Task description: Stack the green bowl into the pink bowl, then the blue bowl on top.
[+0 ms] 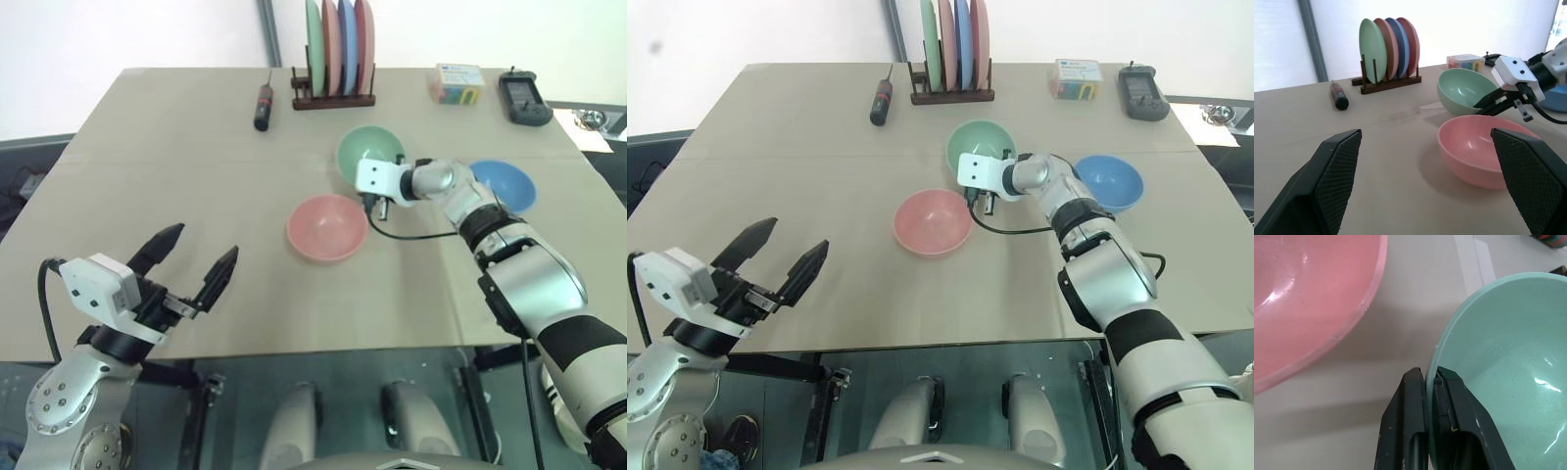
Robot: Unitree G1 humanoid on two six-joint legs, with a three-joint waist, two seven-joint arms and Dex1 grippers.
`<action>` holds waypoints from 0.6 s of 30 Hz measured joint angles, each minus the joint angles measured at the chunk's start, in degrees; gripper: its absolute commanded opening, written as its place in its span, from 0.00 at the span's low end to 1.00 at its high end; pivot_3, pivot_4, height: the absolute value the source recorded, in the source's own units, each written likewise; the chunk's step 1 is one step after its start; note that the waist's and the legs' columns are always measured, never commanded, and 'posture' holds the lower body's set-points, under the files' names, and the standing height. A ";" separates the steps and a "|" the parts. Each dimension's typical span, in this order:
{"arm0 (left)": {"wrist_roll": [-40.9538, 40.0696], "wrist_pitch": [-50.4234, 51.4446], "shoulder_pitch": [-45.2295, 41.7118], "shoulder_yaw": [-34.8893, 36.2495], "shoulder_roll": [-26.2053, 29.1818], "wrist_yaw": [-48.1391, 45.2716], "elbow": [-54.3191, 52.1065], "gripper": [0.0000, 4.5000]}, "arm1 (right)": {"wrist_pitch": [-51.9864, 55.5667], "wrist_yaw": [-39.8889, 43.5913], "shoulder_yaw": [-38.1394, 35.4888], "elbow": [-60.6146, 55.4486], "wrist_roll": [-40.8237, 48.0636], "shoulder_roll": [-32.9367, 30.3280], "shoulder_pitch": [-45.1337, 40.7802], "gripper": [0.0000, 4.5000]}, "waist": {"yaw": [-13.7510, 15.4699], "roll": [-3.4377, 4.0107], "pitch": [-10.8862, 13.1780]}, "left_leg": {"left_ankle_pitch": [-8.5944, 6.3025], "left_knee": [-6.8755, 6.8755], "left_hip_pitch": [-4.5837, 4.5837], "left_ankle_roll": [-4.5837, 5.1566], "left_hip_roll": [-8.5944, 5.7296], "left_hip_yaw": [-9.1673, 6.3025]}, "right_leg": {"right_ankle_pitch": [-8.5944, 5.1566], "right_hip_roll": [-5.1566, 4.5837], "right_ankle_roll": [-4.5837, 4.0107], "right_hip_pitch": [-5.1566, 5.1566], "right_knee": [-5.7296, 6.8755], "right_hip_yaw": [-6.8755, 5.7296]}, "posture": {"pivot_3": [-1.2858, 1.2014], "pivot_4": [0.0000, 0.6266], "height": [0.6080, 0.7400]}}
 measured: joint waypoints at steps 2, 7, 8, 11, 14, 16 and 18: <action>-0.04 -0.10 -0.55 -0.09 0.61 -0.33 0.05 1.00 | -0.79 3.81 -1.30 -2.89 1.84 -0.88 -0.56 0.01 | 0.00 0.03 0.02 | 0.00 -0.01 0.00 0.00 0.00 -0.01 | 0.02 0.00 0.03 0.00 0.00 -0.01 | 0.52 0.24 1.00; -0.08 -0.36 -2.05 -1.42 1.93 -1.56 1.37 1.00 | 8.63 24.16 -4.45 -29.37 14.82 -3.67 3.18 0.01 | 0.10 0.06 0.03 | 0.00 -0.11 0.01 0.00 0.04 -0.07 | 0.02 0.03 0.05 0.00 -0.01 -0.08 | 0.52 0.24 1.00; -0.08 -0.40 -2.13 -1.65 2.00 -1.66 1.56 1.00 | 11.28 26.96 -4.34 -34.62 16.92 -4.16 4.68 0.01 | 0.18 0.06 0.03 | 0.00 -0.11 0.01 0.00 0.05 -0.10 | 0.02 0.03 0.05 0.01 -0.01 -0.12 | 0.52 0.24 1.00; -0.08 -0.72 -2.65 -2.13 2.43 -2.20 2.60 1.00 | 20.88 33.23 -3.07 -51.32 21.60 -6.52 10.71 0.01 | 0.67 0.06 0.03 | 0.00 -0.14 -0.02 0.00 0.03 -0.19 | 0.02 -0.01 0.04 0.03 -0.04 -0.23 | 0.52 0.24 1.00; -0.46 -0.82 -4.03 -2.29 3.03 -2.86 4.04 1.00 | 28.68 34.67 -0.83 -62.31 23.08 -7.72 15.17 0.16 | 0.39 0.06 0.03 | 0.00 -0.07 0.01 0.00 0.04 -0.16 | -0.06 0.00 -0.09 0.02 0.00 -0.21 | 0.52 0.24 1.00; -1.02 -0.87 -4.75 -2.31 3.50 -3.21 4.42 1.00 | 30.84 33.90 0.19 -66.22 23.01 -7.92 16.26 0.29 | 0.23 0.06 0.03 | 0.00 -0.06 0.07 0.00 0.05 -0.14 | -0.10 0.01 -0.16 0.03 0.03 -0.20 | 0.52 0.24 1.00; -1.23 -0.87 -5.07 -2.32 3.73 -3.40 4.71 1.00 | 31.78 32.69 0.55 -67.74 22.49 -8.10 16.80 0.47 | 0.16 0.06 0.03 | 0.00 -0.06 0.07 0.00 0.06 -0.13 | -0.10 0.02 -0.16 0.03 0.03 -0.20 | 0.52 0.24 1.00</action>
